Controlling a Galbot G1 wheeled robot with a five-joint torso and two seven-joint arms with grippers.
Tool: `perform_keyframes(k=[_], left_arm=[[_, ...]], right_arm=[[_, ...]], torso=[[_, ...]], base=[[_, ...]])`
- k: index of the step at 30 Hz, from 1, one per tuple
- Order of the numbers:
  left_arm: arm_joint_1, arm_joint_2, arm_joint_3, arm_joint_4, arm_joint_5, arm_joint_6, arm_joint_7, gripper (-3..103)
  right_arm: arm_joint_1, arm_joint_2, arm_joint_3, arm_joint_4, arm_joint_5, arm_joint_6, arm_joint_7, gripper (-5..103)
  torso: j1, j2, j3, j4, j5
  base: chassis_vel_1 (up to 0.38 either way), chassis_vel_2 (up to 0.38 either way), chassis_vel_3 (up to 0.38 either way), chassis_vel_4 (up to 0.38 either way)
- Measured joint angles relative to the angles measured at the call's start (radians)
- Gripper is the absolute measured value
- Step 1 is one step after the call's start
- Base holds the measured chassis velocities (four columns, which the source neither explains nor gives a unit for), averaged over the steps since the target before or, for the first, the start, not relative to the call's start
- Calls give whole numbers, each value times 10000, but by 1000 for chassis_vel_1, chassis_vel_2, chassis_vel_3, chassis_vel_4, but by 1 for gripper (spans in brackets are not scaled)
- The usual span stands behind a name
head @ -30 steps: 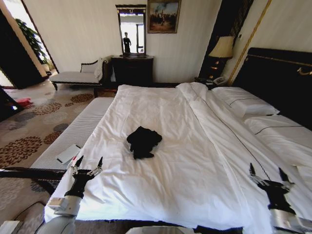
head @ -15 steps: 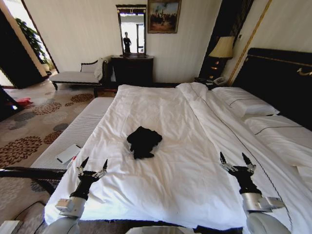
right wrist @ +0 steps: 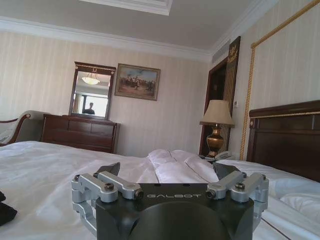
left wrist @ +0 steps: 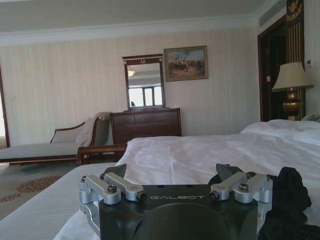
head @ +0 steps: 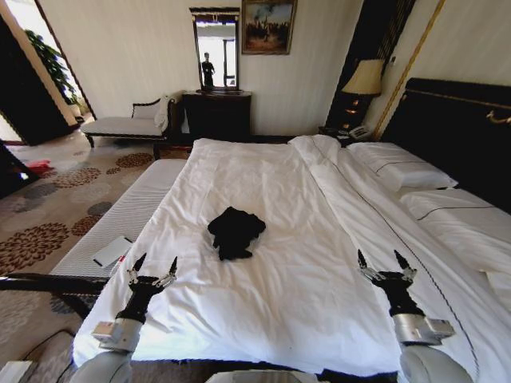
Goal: Fold the clothes on the bed.
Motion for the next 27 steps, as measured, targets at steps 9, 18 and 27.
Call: perform_keyframes(k=[9,18,27], left_arm=[[24,-24,-204,-52,-236,1,-20,100],[108,-123,-191,37,-216,-14,-25,100],[41,-95,-192,84,-236,-8,-49,100]], right_arm=[[-4,82,-16,-78,-96,33,40,100],[-7,165,-22,-239,-248,82,47,100],[3,212,-44,-377,-333,105,80,100]], torso=[[0,0,0,-1,0],[0,1,0,-2,-1],[0,1,0,-2,0]], base=[[49,55,-58,-59],[77,89,-75,-79],[42,37,-38,-31]])
